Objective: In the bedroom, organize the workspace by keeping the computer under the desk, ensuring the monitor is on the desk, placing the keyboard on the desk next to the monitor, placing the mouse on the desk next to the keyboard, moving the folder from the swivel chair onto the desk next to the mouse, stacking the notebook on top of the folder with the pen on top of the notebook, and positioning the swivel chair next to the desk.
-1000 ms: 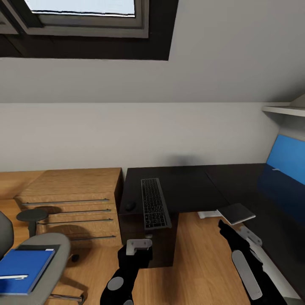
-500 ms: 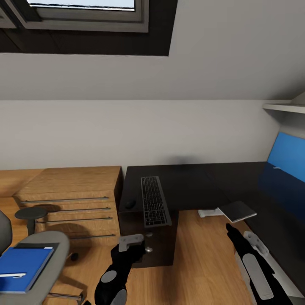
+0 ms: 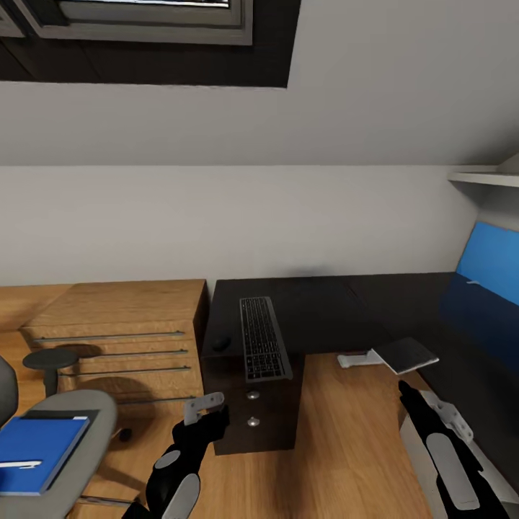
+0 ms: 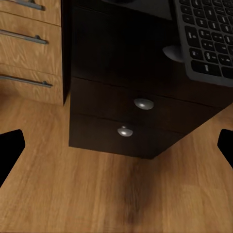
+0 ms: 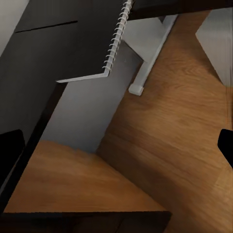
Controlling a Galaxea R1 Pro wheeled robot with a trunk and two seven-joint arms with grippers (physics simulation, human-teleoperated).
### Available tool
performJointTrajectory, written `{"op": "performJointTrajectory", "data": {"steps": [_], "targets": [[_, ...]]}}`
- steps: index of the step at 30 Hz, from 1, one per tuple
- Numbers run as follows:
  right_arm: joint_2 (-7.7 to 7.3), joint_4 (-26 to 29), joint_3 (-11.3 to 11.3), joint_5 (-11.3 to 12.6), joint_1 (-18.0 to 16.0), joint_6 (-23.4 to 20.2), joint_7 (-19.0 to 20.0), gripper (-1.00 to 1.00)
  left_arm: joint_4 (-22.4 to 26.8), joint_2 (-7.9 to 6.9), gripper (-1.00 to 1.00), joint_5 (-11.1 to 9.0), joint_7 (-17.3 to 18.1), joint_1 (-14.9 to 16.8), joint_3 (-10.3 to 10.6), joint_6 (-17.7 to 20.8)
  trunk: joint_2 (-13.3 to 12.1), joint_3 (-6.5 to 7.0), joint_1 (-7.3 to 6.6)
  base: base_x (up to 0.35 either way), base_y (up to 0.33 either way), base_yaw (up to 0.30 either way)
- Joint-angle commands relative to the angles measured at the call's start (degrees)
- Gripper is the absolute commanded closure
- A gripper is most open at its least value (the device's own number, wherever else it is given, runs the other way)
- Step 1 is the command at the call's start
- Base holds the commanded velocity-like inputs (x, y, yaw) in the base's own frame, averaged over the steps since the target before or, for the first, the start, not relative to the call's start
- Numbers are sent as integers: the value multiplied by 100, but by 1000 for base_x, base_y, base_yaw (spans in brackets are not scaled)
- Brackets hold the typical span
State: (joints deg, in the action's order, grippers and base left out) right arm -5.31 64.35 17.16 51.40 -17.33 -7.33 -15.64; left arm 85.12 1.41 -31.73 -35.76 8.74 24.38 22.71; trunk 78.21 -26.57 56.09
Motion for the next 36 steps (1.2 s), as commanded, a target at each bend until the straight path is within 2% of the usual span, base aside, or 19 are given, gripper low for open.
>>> {"op": "performJointTrajectory", "data": {"steps": [1,2,3,5,6,8,11,17,21,24,25,29,36], "targets": [[-5,9,81,78,-4,-31,-30,-100,7,-1,-100,-40,-45,5,5,14,46,-25,23,0,0,0],[-11,5,217,208,-7,-43,-32,-100,4,1,-100,-41,-45,5,2,14,86,-43,45,0,0,0],[-18,-5,366,637,-25,-57,-34,-100,-22,5,-100,-43,-48,5,1,14,126,-61,67,0,0,0],[-20,-32,401,867,-49,-62,-39,-100,-58,8,-100,-43,-50,5,4,12,206,-97,111,0,0,0],[-26,-207,422,1049,-192,-57,-43,-100,-90,21,-100,-41,-51,5,6,10,246,-115,133,0,0,0],[-48,-731,446,1243,-652,-40,-42,-100,-124,44,-100,-37,-53,5,9,7,326,-151,176,0,0,0],[-103,-1327,461,1324,-1145,-23,-28,-100,-150,54,-100,-36,-53,5,12,6,447,-205,242,0,0,0],[-161,-1868,490,1382,-1571,0,55,-100,-161,60,-100,-29,-54,5,1,5,687,-312,374,0,0,0],[-163,-1875,492,1385,-1616,2,345,-100,-162,60,-100,-27,-54,5,-2,5,848,-384,462,0,0,0],[-171,-1884,491,1376,-1628,3,682,-100,-162,61,-100,-26,-54,5,-3,5,968,-438,528,0,0,0],[-184,-1898,491,1363,-1632,9,913,-100,-162,61,-100,-26,-54,5,-2,5,1008,-456,550,0,0,0],[-193,-1931,495,1354,-1633,43,998,-100,-162,61,-100,-24,-54,5,3,5,1169,-528,638,0,0,0],[-198,-1960,498,1347,-1633,421,1025,-100,-148,58,-100,-21,-46,5,5,5,1449,-653,791,0,0,0]]}}
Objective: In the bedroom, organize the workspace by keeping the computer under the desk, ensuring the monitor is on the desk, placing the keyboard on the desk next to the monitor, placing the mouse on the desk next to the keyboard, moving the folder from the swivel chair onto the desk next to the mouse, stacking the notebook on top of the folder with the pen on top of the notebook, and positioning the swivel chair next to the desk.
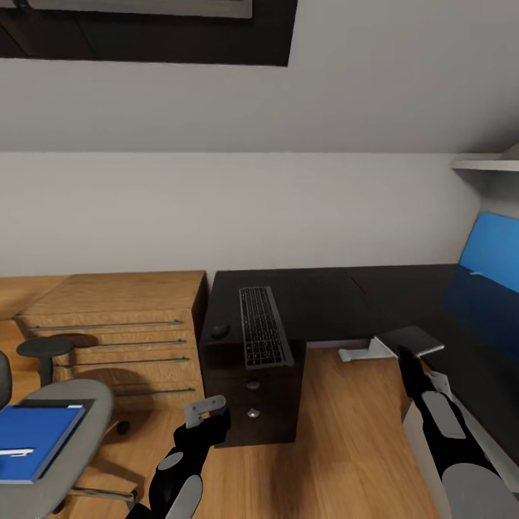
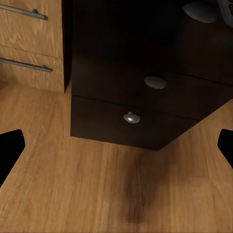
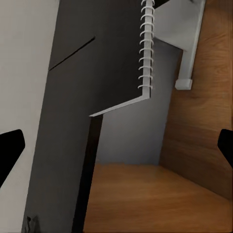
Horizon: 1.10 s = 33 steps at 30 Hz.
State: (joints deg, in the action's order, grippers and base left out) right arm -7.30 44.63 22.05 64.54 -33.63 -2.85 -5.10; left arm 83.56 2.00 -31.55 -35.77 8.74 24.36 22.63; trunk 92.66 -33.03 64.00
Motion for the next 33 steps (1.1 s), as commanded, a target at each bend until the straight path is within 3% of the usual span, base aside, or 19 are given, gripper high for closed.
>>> {"op": "performJointTrajectory", "data": {"steps": [1,16,28,33], "targets": [[1,-1,9,33,-3,-15,-29,-100,8,0,-100,-41,-44,5,7,14,45,-25,22,0,0,0],[-230,-196,10,37,-3,198,-45,-100,3,2,-100,-44,-44,5,17,14,646,-294,352,0,0,0],[-213,-194,13,81,-3,197,-19,-100,2,-5,-100,-37,-26,5,24,8,646,-294,352,0,0,0],[-149,-192,21,245,-3,181,-24,-100,2,-9,-100,-36,-11,5,31,5,646,-294,352,0,0,0]]}}
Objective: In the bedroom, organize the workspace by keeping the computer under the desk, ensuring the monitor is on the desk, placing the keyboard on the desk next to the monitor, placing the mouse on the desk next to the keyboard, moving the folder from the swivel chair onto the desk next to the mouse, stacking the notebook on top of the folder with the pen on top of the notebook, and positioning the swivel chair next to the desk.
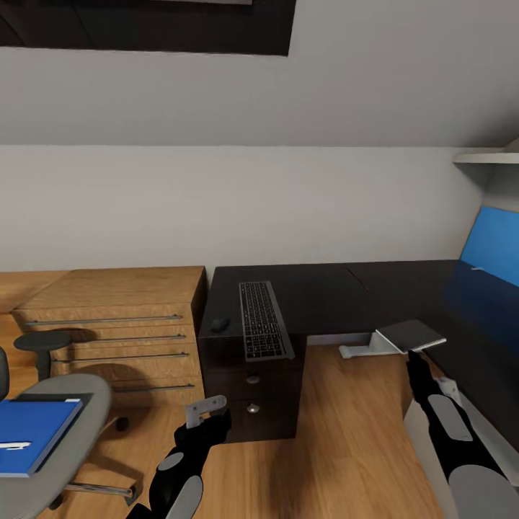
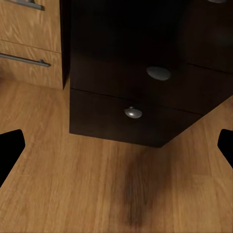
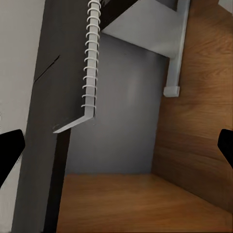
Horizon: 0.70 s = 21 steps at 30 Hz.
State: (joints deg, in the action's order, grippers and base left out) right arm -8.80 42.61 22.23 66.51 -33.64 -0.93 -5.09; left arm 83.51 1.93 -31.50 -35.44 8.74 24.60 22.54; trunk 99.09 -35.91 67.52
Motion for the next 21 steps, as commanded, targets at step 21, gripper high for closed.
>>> {"op": "performJointTrajectory", "data": {"steps": [21], "targets": [[-1,7,9,468,-2,-9,-27,-100,8,-2,-100,-10,-32,5,36,13,3,-6,0,51,0,0]]}}
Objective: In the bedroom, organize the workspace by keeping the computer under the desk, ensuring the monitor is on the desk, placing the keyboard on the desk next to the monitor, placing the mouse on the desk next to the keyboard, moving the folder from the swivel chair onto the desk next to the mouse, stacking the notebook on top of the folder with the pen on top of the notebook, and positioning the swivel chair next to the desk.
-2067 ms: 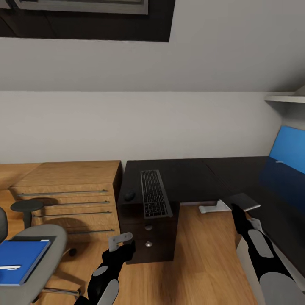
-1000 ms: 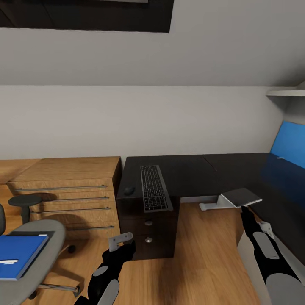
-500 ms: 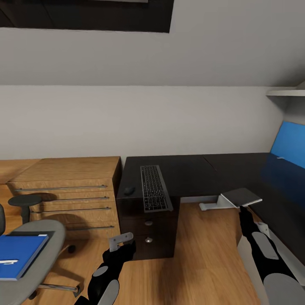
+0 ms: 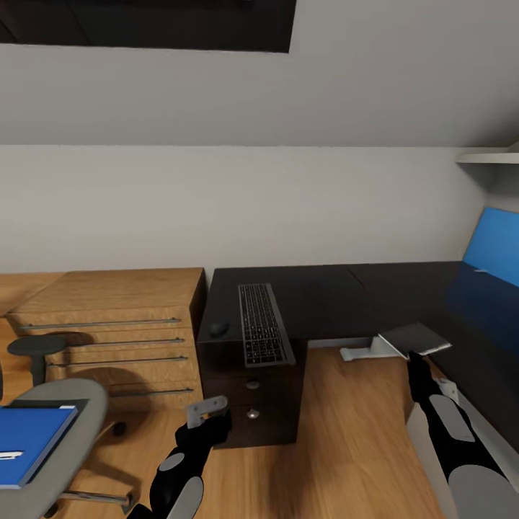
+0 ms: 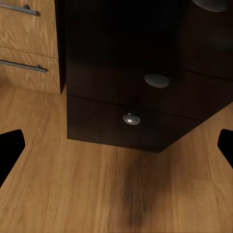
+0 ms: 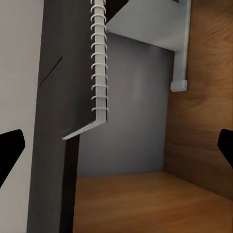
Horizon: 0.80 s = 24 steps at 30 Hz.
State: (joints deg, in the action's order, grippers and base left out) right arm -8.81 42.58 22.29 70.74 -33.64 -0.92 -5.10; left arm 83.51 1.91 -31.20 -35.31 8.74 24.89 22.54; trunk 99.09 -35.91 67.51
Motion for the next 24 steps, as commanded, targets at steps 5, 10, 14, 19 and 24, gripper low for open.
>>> {"op": "performJointTrajectory", "data": {"steps": [5,10,14,19,24], "targets": [[-4,9,4,45,-2,-6,-27,-100,8,-5,-100,-36,-46,5,85,13,3,-6,1,207,0,0],[-11,6,4,45,-2,-5,-28,-100,8,-14,-100,-29,-46,5,215,13,3,-6,1,85,0,0],[-19,5,6,45,-2,-6,-33,-100,8,-15,-100,-27,-49,5,232,13,3,-6,1,20,0,0],[-23,5,8,45,-2,-5,-35,-100,8,-15,-100,-27,-53,5,247,7,3,-6,1,107,0,0],[-32,5,12,45,-2,-4,-35,-100,8,-16,-100,-28,-48,5,252,12,3,-6,1,76,0,0]]}}
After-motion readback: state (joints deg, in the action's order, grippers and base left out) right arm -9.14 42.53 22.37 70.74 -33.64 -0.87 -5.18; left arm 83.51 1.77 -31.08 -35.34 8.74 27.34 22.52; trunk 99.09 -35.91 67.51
